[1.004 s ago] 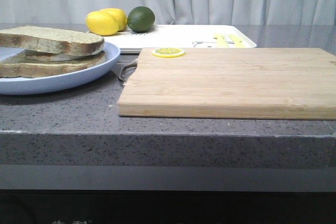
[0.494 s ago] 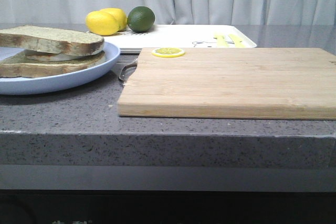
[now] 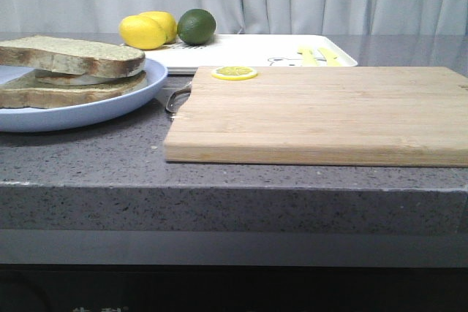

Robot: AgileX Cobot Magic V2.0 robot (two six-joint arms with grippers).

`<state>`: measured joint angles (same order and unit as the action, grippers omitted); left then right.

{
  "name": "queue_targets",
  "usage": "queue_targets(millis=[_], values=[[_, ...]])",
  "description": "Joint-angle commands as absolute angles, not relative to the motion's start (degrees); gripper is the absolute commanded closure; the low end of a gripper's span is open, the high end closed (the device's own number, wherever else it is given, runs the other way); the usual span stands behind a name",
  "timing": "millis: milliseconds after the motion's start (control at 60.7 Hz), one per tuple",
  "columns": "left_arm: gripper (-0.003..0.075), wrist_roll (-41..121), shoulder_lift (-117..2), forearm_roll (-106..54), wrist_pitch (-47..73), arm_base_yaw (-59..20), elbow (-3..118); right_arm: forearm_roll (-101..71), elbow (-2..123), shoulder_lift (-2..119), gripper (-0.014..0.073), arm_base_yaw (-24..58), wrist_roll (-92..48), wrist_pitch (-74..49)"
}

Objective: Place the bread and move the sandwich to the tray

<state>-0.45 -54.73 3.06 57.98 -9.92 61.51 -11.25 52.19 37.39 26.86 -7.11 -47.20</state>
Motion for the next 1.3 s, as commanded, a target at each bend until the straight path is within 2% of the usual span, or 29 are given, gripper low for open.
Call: queue_targets(millis=[0,132,412,774,1284], values=[[0.0229,-1.7,-59.2,3.2,57.4,-7.2,65.6,-11.1,53.6,37.2,0.0105,26.5,-7.2,-43.4],[0.0229,0.0,-65.9,-1.3,57.2,-0.3,68.0,-11.1,53.6,37.2,0.0105,26.5,-7.2,-43.4],[0.0229,15.5,-78.8,-26.3,56.9,12.0,70.9,-11.1,53.6,37.2,0.0105,26.5,-7.2,-43.4],[0.0233,21.5,-90.6,-39.6,56.2,14.8,71.1,-11.1,53.6,37.2,0.0105,26.5,-7.2,-43.4],[0.0547,21.6,-95.3,-41.8,56.0,14.8,71.1,-11.1,53.6,37.2,0.0105,26.5,-7.2,-43.4]])
